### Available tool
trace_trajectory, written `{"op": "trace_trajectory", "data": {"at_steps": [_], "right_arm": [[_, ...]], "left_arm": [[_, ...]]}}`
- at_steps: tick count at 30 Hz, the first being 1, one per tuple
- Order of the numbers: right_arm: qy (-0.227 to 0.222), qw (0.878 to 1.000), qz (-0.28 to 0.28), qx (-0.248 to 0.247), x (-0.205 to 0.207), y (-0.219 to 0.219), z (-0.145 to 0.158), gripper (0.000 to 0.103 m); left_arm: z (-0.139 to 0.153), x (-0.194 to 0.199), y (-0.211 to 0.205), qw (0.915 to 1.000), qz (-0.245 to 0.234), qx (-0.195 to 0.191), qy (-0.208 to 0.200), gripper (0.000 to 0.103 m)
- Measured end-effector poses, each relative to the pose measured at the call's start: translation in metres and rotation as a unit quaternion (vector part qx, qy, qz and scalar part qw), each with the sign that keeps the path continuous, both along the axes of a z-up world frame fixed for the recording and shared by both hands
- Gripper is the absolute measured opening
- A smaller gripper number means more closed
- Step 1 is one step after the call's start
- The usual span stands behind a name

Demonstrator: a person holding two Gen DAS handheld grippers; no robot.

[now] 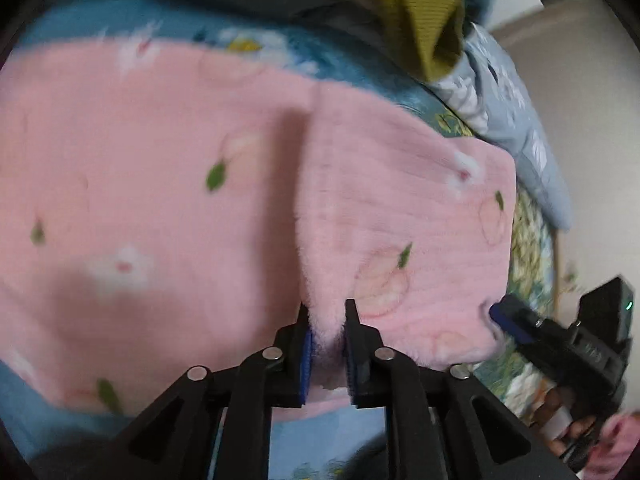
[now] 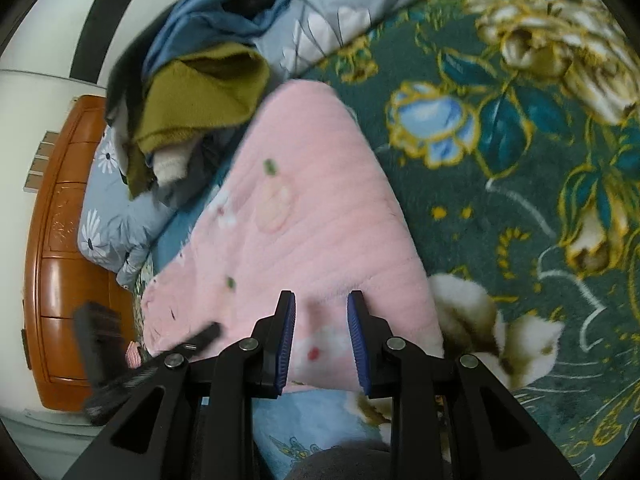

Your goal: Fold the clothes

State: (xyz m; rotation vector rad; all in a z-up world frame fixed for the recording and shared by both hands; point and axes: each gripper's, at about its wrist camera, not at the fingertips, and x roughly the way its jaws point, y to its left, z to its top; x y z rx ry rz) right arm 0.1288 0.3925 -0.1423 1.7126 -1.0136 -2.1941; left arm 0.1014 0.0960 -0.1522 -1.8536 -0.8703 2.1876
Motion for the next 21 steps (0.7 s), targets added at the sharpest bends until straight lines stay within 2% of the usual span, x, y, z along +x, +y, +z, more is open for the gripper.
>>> {"op": "trace_trajectory", "data": {"at_steps": [2,3,4,8,10,15,17,18,19,21], "right_arm": [[-0.002,1.0,0.001,0.002,0.0,-0.002,-0.002,0.028],[-0.003,1.0,0.0,0.002,0.0,-0.002,-0.002,0.028],[-0.003,1.0,-0.002,0.001,0.0,0.0,-0.002,0.028],[-0.004,1.0,-0.006,0.004,-0.003,0.003,-0.002,0.027],[-0.005,1.0,-0.006,0.004,-0.003,0.003,-0.002,0.027],[-0.008,1.0,-0.005,0.006,-0.003,0.005,-0.002,0.028],[-0.008,1.0,-0.006,0.009,-0.004,0.007,0.0,0.028],[-0.007,1.0,-0.007,0.01,-0.005,0.007,0.001,0.028],[-0.007,1.0,-0.007,0.011,-0.005,0.008,0.002,0.028],[-0.008,1.0,-0.008,0.014,-0.005,0.008,0.005,0.027]], "left_arm": [[-0.001,0.001,-0.002,1.0,0.002,-0.006,-0.001,0.038],[-0.002,0.0,-0.002,1.0,-0.001,-0.008,-0.003,0.053],[-0.004,-0.002,-0.003,1.0,-0.003,-0.001,-0.001,0.058],[-0.017,-0.014,-0.006,0.9997,0.004,0.024,-0.003,0.059],[-0.022,-0.02,-0.008,0.9986,0.013,0.052,-0.003,0.059],[-0.026,-0.027,-0.007,0.9931,0.014,0.117,0.002,0.057],[-0.028,-0.027,-0.005,0.9931,0.005,0.117,-0.001,0.047],[-0.031,-0.027,-0.004,0.9935,0.002,0.113,-0.006,0.028],[-0.033,-0.027,-0.007,0.9929,0.007,0.118,-0.01,0.021],[-0.028,-0.025,-0.008,0.9915,0.019,0.128,0.002,0.016]]}}
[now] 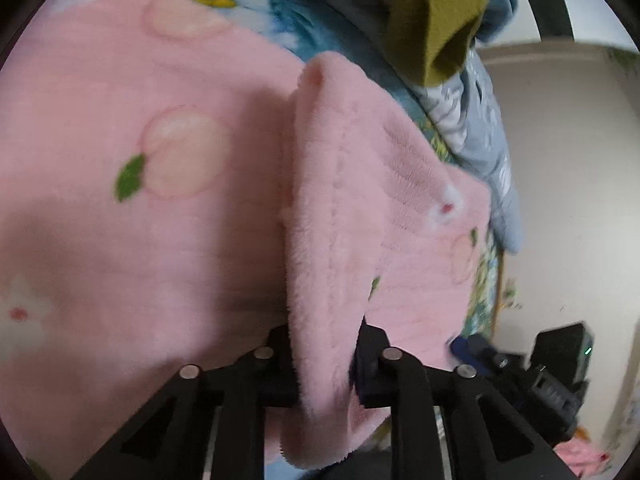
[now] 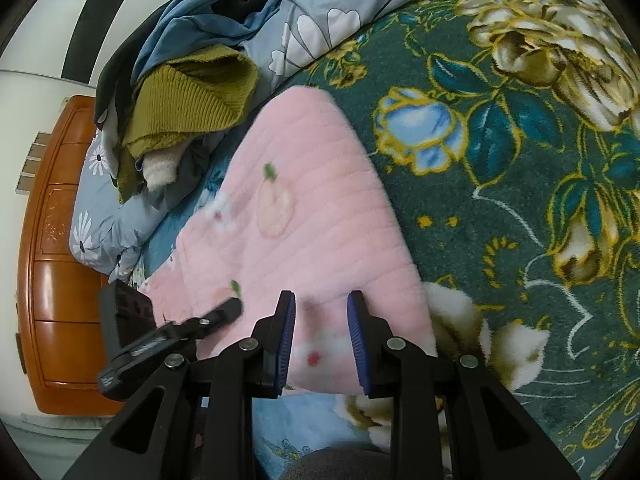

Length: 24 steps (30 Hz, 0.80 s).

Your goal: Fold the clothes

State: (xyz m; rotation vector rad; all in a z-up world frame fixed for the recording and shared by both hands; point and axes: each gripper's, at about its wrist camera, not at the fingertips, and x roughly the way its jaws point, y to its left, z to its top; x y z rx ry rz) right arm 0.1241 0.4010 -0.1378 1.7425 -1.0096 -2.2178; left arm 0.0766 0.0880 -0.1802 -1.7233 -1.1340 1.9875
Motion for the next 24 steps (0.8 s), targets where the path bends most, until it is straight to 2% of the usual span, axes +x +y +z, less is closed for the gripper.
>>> {"op": "trace_trajectory", "data": {"at_steps": [1,5,10,12,14,17,19,20,23,24], "right_arm": [[0.0,1.0,0.0,0.002,0.0,0.0,0.001,0.028],[0.006,1.0,-0.002,0.008,0.001,0.002,0.01,0.028],[0.033,0.999,-0.002,0.006,-0.002,0.0,0.031,0.028],[0.044,0.999,0.005,0.002,-0.003,-0.004,0.038,0.028],[0.051,0.999,0.015,0.0,-0.005,-0.011,0.042,0.028],[0.04,0.999,0.031,0.002,-0.011,-0.025,0.034,0.027],[0.034,0.998,0.045,0.003,-0.015,-0.037,0.029,0.028],[0.033,0.998,0.053,0.004,-0.018,-0.042,0.028,0.027],[0.032,0.996,0.078,0.01,-0.027,-0.058,0.024,0.027],[0.029,0.996,0.086,0.018,-0.03,-0.063,0.021,0.027]], "left_arm": [[0.003,0.001,0.0,1.0,0.005,0.003,0.006,0.015],[0.051,-0.004,0.012,0.9957,-0.039,-0.042,0.073,0.014],[0.122,-0.007,0.001,0.9788,-0.087,-0.086,0.164,0.014],[0.136,-0.006,-0.012,0.9739,-0.088,-0.105,0.181,0.014],[0.123,-0.007,-0.029,0.9744,-0.083,-0.132,0.162,0.014],[0.069,-0.004,-0.064,0.9805,-0.059,-0.175,0.068,0.014],[0.04,0.003,-0.09,0.9832,-0.031,-0.179,0.022,0.015],[0.032,0.006,-0.098,0.9855,-0.018,-0.169,0.011,0.015],[0.02,0.011,-0.111,0.9898,0.007,-0.142,-0.006,0.02],[0.019,0.011,-0.109,0.9881,0.002,-0.154,-0.002,0.021]]}}
